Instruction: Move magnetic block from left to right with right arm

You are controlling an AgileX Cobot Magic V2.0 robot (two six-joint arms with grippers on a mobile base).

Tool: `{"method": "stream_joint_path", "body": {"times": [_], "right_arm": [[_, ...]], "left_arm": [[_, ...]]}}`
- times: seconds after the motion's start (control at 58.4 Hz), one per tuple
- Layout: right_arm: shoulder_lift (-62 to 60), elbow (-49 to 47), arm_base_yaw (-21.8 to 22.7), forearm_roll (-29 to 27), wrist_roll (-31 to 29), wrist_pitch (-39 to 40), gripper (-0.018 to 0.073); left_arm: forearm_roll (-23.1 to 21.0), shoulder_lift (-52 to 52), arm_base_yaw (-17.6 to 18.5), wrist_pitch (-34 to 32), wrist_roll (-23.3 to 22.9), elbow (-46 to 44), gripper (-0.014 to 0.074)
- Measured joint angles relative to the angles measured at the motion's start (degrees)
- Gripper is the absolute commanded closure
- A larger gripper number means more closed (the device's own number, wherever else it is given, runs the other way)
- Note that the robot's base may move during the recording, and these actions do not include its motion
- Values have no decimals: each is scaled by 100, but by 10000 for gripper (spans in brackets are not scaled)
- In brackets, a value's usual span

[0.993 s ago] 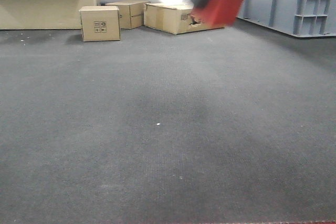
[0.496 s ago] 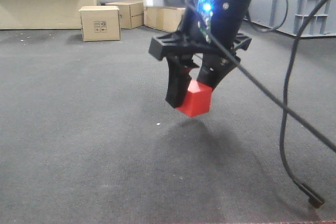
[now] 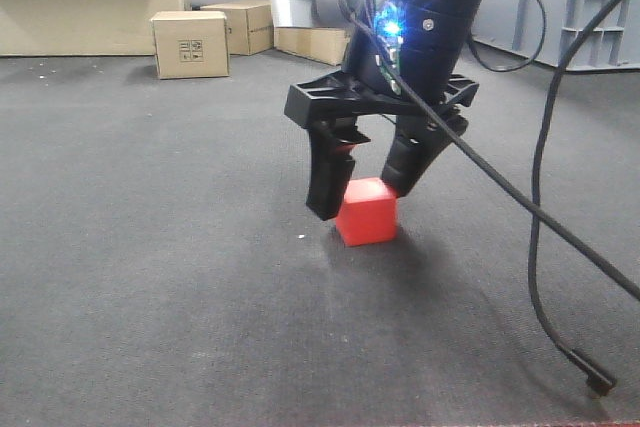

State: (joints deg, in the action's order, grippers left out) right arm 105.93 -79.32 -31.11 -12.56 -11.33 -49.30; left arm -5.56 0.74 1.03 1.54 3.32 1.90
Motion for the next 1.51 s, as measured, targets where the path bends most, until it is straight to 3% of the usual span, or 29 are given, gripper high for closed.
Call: {"method": "stream_joint_path", "body": {"times": [0.103,0.222,0.445,0.719,1.232,1.506], "right_arm": [[-33,-4,0,0,0,-52,-57],[-237,-4,0,0,117,-74,57],[-1201,-4,193,0,348,-253,519],[-2980,507,265,10,381,-326,503],[-6859,3139,265,10,387,789,503],[-7656,3403,265,10,397,802,503]], "left_arm": [[0,0,0,0,0,0,722],[0,0,0,0,0,0,722],[0,0,0,0,0,0,722],[0,0,0,0,0,0,722],[0,0,0,0,0,0,722],[0,0,0,0,0,0,722]]}}
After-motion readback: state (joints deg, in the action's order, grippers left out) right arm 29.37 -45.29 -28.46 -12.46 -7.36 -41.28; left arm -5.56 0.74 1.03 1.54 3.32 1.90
